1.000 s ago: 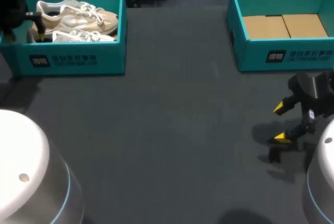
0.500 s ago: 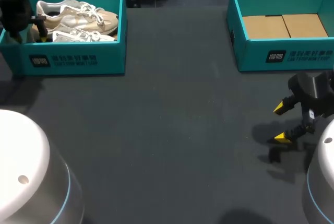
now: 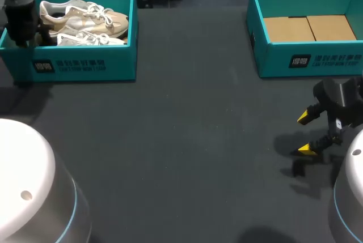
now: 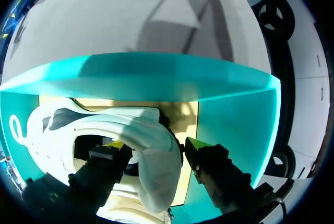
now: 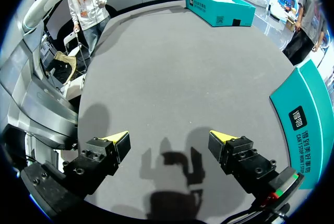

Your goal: Take the shoe out of the shoebox, open the shoe tongue, remove and reinsert the insole, then place the shoe into the shoebox

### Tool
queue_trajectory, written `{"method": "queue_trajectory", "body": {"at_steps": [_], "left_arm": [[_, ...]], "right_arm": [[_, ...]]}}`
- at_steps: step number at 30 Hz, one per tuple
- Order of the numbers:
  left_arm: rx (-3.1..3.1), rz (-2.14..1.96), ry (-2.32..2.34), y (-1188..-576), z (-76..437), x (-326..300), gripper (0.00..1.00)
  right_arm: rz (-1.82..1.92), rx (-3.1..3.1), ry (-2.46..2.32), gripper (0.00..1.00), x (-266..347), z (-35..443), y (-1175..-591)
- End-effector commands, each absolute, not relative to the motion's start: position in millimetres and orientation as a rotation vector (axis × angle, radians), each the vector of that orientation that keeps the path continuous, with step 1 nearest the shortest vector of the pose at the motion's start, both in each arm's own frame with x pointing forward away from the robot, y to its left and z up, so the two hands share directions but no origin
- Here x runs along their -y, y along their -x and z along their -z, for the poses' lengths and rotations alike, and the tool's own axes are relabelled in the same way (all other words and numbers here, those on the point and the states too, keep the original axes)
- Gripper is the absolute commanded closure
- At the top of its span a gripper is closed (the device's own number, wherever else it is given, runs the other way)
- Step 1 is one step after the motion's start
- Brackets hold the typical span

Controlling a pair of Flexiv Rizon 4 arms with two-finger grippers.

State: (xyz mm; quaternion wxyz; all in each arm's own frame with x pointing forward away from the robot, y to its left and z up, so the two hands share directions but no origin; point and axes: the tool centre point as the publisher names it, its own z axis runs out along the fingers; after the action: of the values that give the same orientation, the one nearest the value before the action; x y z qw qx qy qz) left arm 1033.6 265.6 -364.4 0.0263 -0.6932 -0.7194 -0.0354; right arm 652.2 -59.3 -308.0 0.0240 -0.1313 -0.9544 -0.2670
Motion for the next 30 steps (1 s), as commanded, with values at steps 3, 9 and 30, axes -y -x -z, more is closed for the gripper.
{"method": "queue_trajectory", "body": {"at_steps": [3,9,30], "left_arm": [[2.226,0.116,2.135,-1036,366,-267,0.38],[2.23,0.11,2.126,-1038,365,-270,0.37],[2.218,0.095,2.123,-1035,359,-278,1.0]], "right_arm": [[0.823,2.957,0.409,0.0,59,307,-650],[0.823,2.957,0.409,0.0,59,307,-650],[0.823,2.957,0.409,0.0,59,307,-650]]}}
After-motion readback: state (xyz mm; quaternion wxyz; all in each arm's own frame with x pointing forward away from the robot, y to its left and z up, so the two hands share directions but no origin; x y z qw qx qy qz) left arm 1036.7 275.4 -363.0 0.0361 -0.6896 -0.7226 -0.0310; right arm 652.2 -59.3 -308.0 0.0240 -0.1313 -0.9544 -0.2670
